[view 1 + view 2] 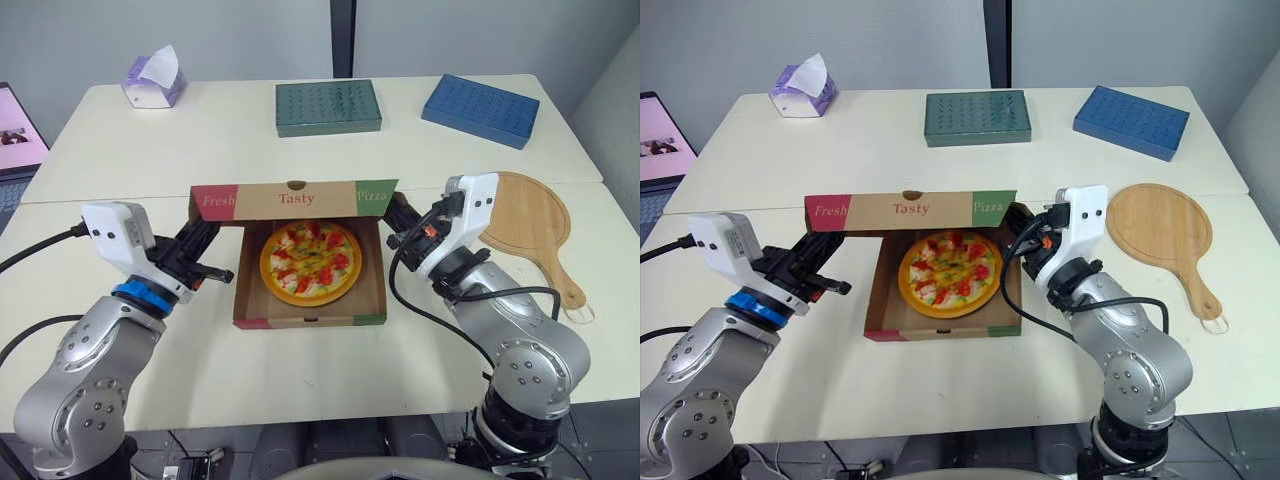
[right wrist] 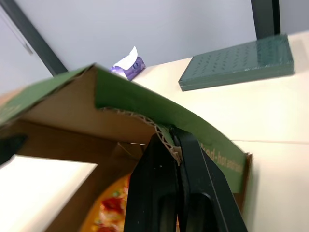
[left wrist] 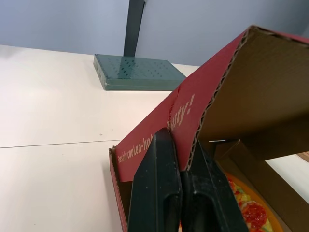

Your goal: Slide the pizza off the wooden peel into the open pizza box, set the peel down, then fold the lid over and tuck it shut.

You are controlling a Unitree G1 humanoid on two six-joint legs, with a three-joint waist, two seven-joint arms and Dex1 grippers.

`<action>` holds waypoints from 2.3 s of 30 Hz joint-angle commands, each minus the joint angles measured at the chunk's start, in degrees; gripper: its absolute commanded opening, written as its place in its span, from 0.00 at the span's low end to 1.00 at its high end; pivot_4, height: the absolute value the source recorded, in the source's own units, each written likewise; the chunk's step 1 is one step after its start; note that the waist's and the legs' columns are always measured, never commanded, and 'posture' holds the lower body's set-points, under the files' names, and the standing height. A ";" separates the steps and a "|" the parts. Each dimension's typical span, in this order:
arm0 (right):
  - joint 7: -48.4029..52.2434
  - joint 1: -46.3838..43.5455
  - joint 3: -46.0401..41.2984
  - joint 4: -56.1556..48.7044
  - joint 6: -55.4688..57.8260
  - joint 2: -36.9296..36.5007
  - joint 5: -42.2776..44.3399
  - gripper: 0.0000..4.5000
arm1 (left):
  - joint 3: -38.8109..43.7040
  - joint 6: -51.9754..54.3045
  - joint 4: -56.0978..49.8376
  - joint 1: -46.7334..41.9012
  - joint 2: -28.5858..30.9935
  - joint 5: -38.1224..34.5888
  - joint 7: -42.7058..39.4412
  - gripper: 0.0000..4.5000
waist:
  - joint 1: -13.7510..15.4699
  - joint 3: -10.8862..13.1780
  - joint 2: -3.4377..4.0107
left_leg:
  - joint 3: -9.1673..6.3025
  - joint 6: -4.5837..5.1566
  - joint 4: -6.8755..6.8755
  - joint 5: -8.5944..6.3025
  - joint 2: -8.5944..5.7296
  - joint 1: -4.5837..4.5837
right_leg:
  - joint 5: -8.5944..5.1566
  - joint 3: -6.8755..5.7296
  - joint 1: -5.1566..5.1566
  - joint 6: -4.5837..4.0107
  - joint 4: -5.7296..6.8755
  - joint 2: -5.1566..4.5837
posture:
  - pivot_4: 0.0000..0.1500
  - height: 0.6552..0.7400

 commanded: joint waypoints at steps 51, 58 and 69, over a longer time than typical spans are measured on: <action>22.17 17.20 12.30 0.97 -24.95 -33.37 -6.95 0.98 | 8.74 -3.59 2.62 24.76 12.01 -10.88 -20.32 0.99 | 1.85 -0.05 -0.17 | 0.14 -0.42 0.05 -0.24 0.92 -0.06 | 0.04 -0.02 0.01 -0.56 -0.25 0.89 | 1.00 1.00; 31.30 19.38 7.71 2.04 -25.51 -40.99 -4.16 0.98 | 13.99 0.55 9.05 26.02 21.39 -13.90 -30.32 0.99 | 1.87 0.03 -0.21 | 0.12 -0.43 0.04 -0.25 0.93 -0.06 | 0.01 -0.07 0.01 -0.61 -0.25 0.90 | 1.00 1.00; 39.65 18.71 0.41 7.19 -25.84 -48.57 -1.46 0.94 | 15.27 5.93 23.36 10.01 39.92 -14.04 -45.49 0.73 | 1.96 0.28 -0.28 | 0.11 -0.43 0.04 -0.25 0.94 -0.09 | -0.03 -0.16 0.02 -0.68 -0.28 0.91 | 1.00 1.00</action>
